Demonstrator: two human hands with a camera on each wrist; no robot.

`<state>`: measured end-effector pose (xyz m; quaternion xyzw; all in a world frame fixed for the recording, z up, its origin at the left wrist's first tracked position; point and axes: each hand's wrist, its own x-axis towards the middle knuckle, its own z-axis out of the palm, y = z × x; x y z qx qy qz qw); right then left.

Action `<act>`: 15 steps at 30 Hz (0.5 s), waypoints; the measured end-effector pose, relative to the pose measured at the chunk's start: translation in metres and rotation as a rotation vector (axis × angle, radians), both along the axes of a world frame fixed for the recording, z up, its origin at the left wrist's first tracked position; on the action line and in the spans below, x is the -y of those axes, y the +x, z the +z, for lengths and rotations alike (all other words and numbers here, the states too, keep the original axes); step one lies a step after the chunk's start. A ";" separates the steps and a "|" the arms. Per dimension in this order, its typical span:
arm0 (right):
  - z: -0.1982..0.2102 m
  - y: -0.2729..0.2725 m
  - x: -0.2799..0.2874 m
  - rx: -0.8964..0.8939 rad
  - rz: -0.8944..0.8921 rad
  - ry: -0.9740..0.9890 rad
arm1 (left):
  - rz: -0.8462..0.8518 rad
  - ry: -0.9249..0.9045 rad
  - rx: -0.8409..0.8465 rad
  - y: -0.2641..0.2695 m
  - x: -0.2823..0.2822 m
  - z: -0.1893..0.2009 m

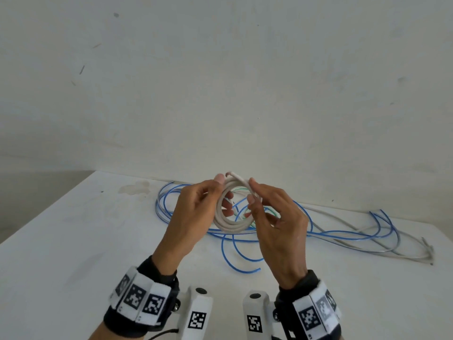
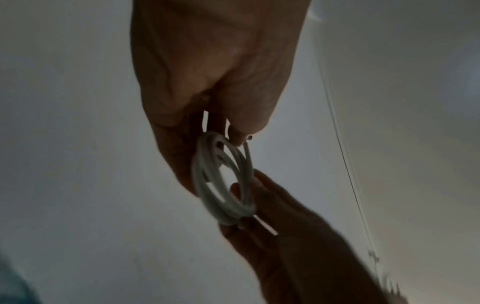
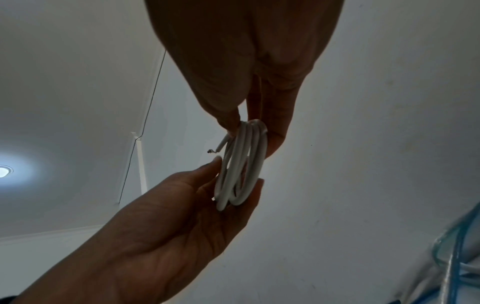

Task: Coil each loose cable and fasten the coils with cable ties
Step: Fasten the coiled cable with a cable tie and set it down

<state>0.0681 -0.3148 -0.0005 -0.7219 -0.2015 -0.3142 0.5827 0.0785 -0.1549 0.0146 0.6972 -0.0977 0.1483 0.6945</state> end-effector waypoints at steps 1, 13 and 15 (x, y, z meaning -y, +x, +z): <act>0.000 0.000 0.000 -0.001 -0.002 0.005 | 0.014 0.109 0.055 -0.001 -0.001 0.001; -0.006 -0.002 -0.005 -0.061 0.065 0.010 | -0.323 0.062 -0.193 0.001 -0.029 0.005; -0.009 0.000 -0.006 -0.060 0.052 0.004 | -0.333 0.127 -0.213 0.000 -0.026 0.004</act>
